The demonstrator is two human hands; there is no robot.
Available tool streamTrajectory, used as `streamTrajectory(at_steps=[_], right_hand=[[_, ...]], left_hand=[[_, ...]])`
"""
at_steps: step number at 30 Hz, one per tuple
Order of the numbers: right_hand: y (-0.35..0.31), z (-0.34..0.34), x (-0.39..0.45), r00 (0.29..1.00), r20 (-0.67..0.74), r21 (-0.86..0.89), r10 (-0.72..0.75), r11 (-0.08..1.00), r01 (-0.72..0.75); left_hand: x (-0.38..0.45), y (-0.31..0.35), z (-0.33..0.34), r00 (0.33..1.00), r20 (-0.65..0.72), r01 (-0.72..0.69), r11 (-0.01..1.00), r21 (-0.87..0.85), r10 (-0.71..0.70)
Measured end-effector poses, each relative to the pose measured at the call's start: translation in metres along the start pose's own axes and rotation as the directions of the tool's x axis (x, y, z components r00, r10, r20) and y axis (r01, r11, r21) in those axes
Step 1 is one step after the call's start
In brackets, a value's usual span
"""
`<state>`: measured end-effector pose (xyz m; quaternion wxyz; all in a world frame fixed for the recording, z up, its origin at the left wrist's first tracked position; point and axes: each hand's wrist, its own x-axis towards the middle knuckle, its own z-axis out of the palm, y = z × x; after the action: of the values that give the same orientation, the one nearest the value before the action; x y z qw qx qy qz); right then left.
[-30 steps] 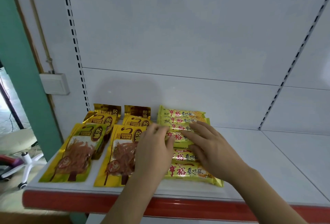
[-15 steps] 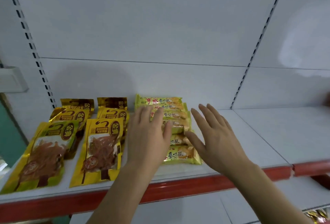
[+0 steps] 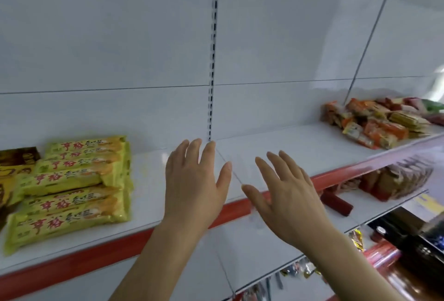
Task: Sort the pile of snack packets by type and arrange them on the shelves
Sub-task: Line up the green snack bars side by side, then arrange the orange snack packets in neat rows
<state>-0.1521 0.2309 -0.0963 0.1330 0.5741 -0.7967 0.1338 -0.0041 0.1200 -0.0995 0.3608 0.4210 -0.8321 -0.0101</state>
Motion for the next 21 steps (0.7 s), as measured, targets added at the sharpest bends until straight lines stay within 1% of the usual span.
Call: streamTrajectory(at_steps=[3, 7, 10, 15, 18, 21], right_hand=[[0.07, -0.015, -0.014, 0.998, 0.015, -0.022, 0.055, 0.998, -0.055], [0.155, -0.032, -0.025, 0.988, 0.054, -0.031, 0.142, 0.99, -0.141], [0.209, -0.037, -0.026, 0.978, 0.043, -0.033, 0.202, 0.979, -0.201], [0.291, -0.024, -0.015, 0.953, 0.051, -0.023, 0.299, 0.954, -0.298], [0.338, -0.011, -0.002, 0.94, 0.039, -0.039, 0.34, 0.94, -0.339], [0.387, -0.004, 0.017, 0.919, 0.023, -0.057, 0.394, 0.918, -0.392]], left_hand=[[0.007, 0.066, 0.031, 0.998, 0.062, -0.017, 0.999, -0.038, 0.019], [0.019, 0.144, 0.072, 0.99, 0.116, -0.072, 0.995, -0.065, 0.079], [0.033, 0.195, 0.103, 0.982, 0.134, -0.123, 0.988, -0.089, 0.134], [0.064, 0.259, 0.165, 0.959, 0.152, -0.216, 0.965, -0.148, 0.238], [0.088, 0.294, 0.208, 0.95, 0.162, -0.237, 0.953, -0.189, 0.268], [0.114, 0.33, 0.246, 0.929, 0.225, -0.242, 0.943, -0.229, 0.293]])
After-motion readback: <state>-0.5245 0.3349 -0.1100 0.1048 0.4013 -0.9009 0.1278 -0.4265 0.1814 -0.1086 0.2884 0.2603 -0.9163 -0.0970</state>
